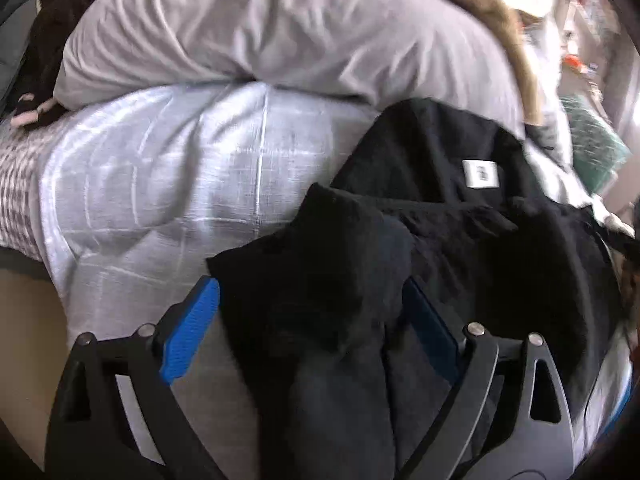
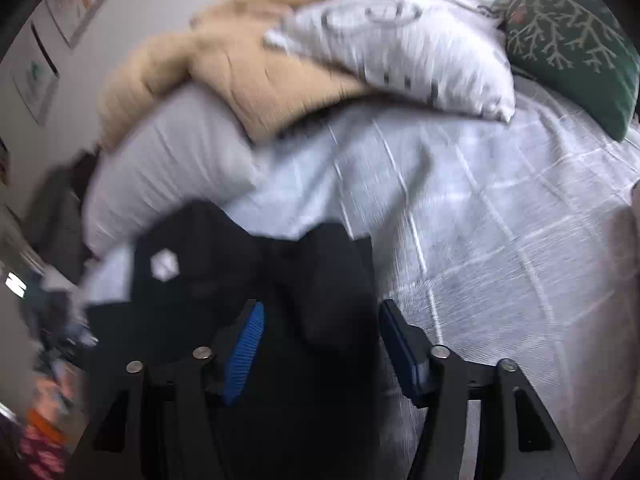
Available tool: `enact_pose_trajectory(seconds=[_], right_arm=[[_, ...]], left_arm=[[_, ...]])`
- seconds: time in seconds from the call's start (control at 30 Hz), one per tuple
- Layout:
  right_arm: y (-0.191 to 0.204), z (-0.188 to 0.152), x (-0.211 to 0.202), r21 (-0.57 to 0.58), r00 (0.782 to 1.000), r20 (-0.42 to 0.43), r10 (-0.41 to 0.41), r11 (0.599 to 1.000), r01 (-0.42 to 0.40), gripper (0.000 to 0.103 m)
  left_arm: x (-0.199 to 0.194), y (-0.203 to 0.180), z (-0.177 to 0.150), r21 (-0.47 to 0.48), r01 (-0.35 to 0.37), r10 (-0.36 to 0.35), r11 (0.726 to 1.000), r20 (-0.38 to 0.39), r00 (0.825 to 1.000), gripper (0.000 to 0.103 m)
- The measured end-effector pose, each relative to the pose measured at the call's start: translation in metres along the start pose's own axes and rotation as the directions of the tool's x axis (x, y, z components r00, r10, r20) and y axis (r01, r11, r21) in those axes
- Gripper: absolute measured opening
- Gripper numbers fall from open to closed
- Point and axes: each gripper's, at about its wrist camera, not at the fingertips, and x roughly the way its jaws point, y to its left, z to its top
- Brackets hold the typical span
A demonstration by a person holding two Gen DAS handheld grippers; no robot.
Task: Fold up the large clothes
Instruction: 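Lower the folded edge onto the coat with both grippers and open them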
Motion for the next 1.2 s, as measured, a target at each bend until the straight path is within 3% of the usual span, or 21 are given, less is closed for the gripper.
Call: enact_pose_trajectory(seconds=[0.03,0.1,0.17,0.27,0.3,0.43,0.53,0.57,0.63,0.73,0.83,0.87,0.9,0.97,1.03,1.07,1.1,1.13,1.2], right_arm=[[0.006,-0.002,0.013,-0.012,0.999,-0.013,-0.042,0.999,0.042,0.023],[0.019,-0.005,0.018,-0.049,0.993,0.013,-0.12,0.992,0.12,0.012],[0.032,-0.007,0.006,-0.098,0.983,0.083,-0.163,0.98,0.171,0.008],[0.047,0.0,-0.033,-0.126,0.942,0.267,-0.206,0.961,0.246,0.007],[0.05,0.003,-0.04,-0.124,0.929,0.304,-0.21,0.959,0.257,0.007],[0.079,0.034,-0.055,-0.11,0.84,0.473,-0.264,0.929,0.354,0.007],[0.095,0.063,-0.033,-0.086,0.798,0.514,-0.315,0.906,0.414,0.007],[0.097,0.07,-0.022,-0.079,0.793,0.513,-0.328,0.902,0.425,0.007],[0.098,0.085,0.015,-0.074,0.795,0.482,-0.368,0.887,0.455,0.007],[0.089,0.09,0.07,-0.096,0.815,0.4,-0.42,0.865,0.492,0.007],[0.065,0.081,0.122,-0.096,0.86,0.279,-0.428,0.878,0.469,0.009],[0.061,0.08,0.129,-0.096,0.866,0.253,-0.431,0.88,0.466,0.009],[0.058,0.081,0.139,-0.105,0.87,0.216,-0.444,0.875,0.473,0.009],[0.056,0.084,0.143,-0.111,0.862,0.201,-0.465,0.864,0.492,0.01],[0.056,0.083,0.142,-0.117,0.856,0.196,-0.479,0.855,0.505,0.013],[0.058,0.082,0.138,-0.125,0.849,0.197,-0.491,0.846,0.518,0.015],[0.06,0.082,0.136,-0.129,0.846,0.196,-0.495,0.843,0.523,0.024],[0.06,0.08,0.126,-0.13,0.845,0.186,-0.502,0.84,0.527,0.034],[0.062,0.079,0.111,-0.135,0.864,0.156,-0.479,0.856,0.499,0.043]], left_arm=[[0.006,-0.003,0.002,-0.03,-0.021,0.021,0.999,0.021,1.0,0.081],[0.011,-0.005,0.004,-0.089,-0.004,0.006,0.996,0.021,1.0,0.006],[0.004,-0.007,0.003,-0.143,-0.052,0.058,0.988,0.041,0.997,0.007],[-0.034,-0.012,0.008,-0.155,-0.111,0.141,0.982,0.2,0.97,0.007],[-0.046,-0.012,0.013,-0.174,-0.111,0.154,0.978,0.253,0.955,0.007],[-0.07,-0.023,0.044,-0.199,-0.19,0.259,0.962,0.423,0.868,0.008],[-0.046,-0.028,0.068,-0.204,-0.281,0.344,0.938,0.449,0.825,0.008],[-0.032,-0.029,0.074,-0.206,-0.308,0.369,0.929,0.441,0.818,0.008],[0.005,-0.025,0.081,-0.204,-0.354,0.407,0.913,0.402,0.82,0.008],[0.052,-0.019,0.078,-0.181,-0.406,0.444,0.896,0.333,0.832,0.009],[0.093,-0.009,0.069,-0.182,-0.4,0.434,0.898,0.23,0.871,0.012],[0.098,-0.008,0.069,-0.175,-0.412,0.443,0.894,0.215,0.87,0.013],[0.097,-0.011,0.07,-0.168,-0.434,0.464,0.885,0.226,0.857,0.014],[0.099,-0.012,0.072,-0.157,-0.449,0.475,0.879,0.213,0.854,0.017],[0.096,-0.014,0.072,-0.156,-0.47,0.494,0.869,0.205,0.845,0.028],[0.094,-0.015,0.073,-0.156,-0.491,0.514,0.857,0.195,0.836,0.041],[0.087,-0.016,0.073,-0.152,-0.494,0.516,0.856,0.188,0.836,0.055],[0.081,-0.02,0.073,-0.145,-0.481,0.502,0.865,0.189,0.844,0.06],[0.052,-0.027,0.067,-0.134,-0.421,0.441,0.897,0.223,0.869,0.077]])
